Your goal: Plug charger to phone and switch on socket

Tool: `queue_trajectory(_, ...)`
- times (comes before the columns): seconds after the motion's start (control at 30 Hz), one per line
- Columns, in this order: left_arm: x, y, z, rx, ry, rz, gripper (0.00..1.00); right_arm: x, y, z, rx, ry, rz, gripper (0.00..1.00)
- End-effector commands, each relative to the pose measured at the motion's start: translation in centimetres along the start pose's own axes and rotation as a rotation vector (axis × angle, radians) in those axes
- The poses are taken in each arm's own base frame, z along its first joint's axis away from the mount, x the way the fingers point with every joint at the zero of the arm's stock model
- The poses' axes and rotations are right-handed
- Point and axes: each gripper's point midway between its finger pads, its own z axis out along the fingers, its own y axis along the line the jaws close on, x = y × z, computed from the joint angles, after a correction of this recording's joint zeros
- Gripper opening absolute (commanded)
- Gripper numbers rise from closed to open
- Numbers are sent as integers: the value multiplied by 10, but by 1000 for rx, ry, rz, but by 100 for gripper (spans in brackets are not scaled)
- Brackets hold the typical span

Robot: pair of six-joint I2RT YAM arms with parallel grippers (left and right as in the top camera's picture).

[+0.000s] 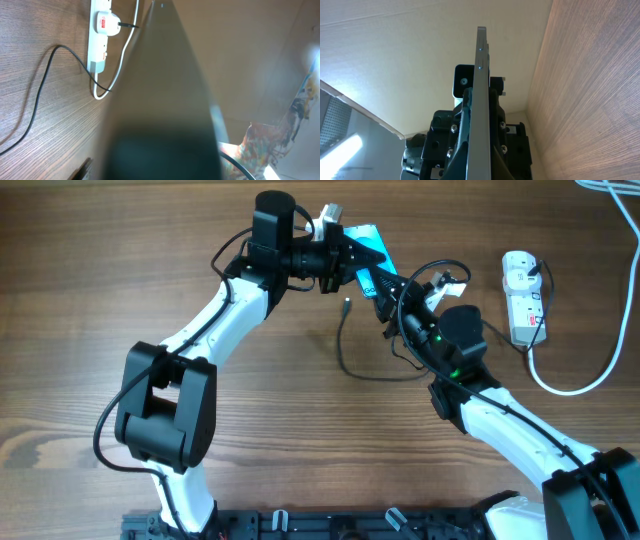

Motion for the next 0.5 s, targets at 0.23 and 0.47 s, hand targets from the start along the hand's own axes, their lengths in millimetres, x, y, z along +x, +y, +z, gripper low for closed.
queue_trajectory(0.23, -27, -7, -23, -16, -129, 172, 4, 5, -4, 4, 46, 18, -5, 49)
queue_trajectory(0.47, -58, 58, -72, -239, -267, 112, 4, 1, -52, -3, 238, 39, -258, 76)
